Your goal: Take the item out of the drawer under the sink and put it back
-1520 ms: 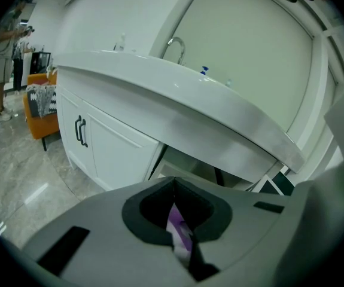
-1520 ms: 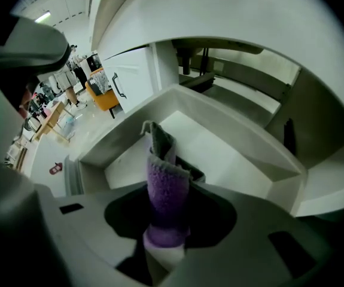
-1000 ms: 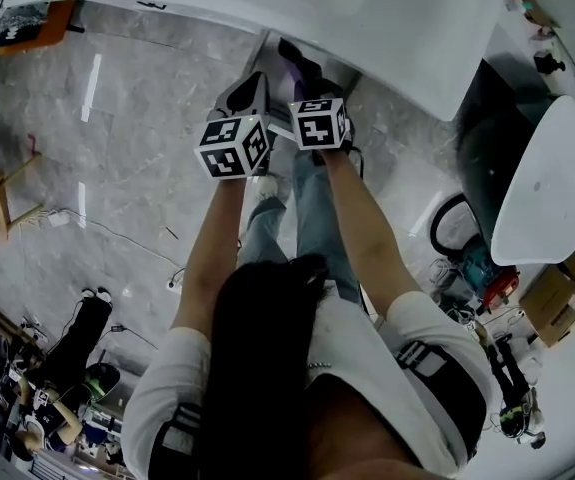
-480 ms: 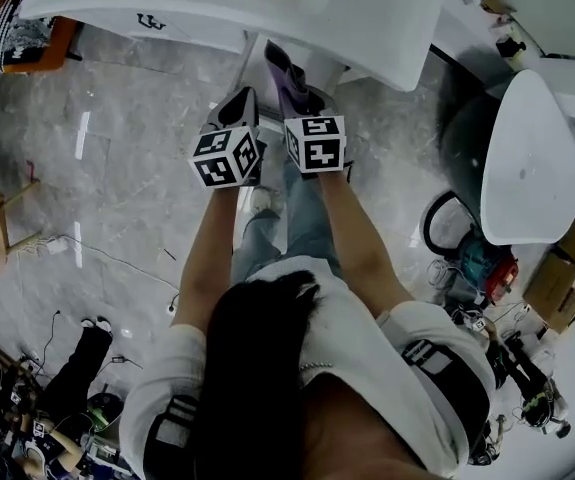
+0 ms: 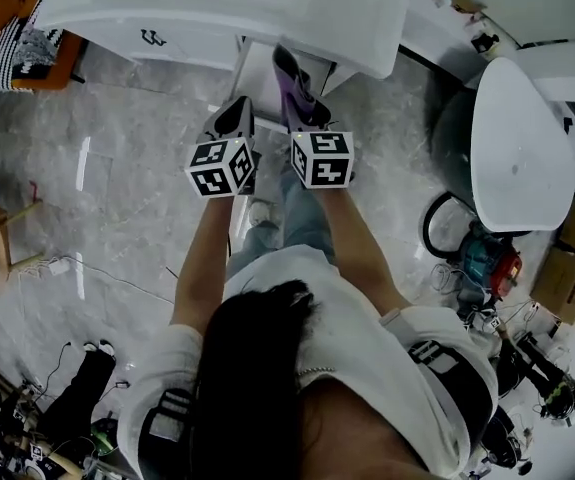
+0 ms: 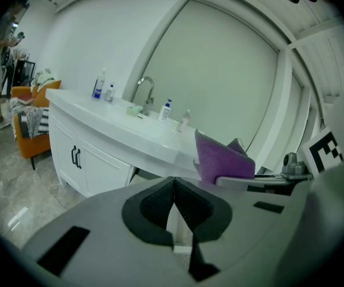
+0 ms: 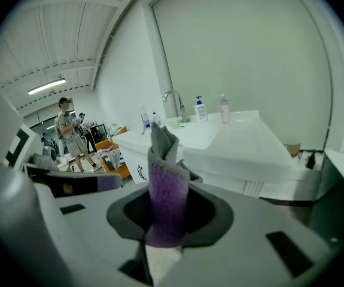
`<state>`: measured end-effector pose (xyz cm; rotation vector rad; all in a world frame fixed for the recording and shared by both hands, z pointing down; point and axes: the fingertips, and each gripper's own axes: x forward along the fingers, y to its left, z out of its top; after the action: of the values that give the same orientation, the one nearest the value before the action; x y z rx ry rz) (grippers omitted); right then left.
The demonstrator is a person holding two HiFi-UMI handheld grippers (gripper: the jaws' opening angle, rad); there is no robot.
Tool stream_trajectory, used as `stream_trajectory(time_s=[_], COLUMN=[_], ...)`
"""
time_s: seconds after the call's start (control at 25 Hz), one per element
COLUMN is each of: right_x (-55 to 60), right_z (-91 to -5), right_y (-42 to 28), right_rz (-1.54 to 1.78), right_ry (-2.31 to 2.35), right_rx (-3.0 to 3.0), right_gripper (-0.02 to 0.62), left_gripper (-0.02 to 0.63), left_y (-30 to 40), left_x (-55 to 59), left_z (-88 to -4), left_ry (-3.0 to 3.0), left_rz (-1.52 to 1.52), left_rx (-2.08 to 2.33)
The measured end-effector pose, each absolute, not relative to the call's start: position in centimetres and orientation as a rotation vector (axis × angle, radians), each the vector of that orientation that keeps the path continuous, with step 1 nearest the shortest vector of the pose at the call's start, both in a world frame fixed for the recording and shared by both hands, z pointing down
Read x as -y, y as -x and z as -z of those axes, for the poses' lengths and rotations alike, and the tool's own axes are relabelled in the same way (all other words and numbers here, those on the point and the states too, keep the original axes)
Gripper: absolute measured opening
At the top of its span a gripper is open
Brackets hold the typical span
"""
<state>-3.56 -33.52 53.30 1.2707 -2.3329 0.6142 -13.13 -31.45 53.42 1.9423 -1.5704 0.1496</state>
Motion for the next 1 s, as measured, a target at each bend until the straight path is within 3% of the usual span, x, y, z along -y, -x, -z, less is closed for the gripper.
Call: stream_trajectory(time_s=[0.72,1.0], right_x=[28.3,26.5], right_z=[-44.6,-44.1], right_y=[1.0,0.4], right_rz=[-0.383,-0.364], right_ry=[-1.411,-1.411], right_rx=[2.429,2.427], right_gripper=[0.106,0.106], left_gripper=[0.005,0.005], left_y=[7.6,6.7], left_x=[27.8,25.9], left_z=[-45.2,-45.6], left_ry=[-2.2,-2.2], left_rz=[-0.086,-0.1], left_rx=[1.553,1.547])
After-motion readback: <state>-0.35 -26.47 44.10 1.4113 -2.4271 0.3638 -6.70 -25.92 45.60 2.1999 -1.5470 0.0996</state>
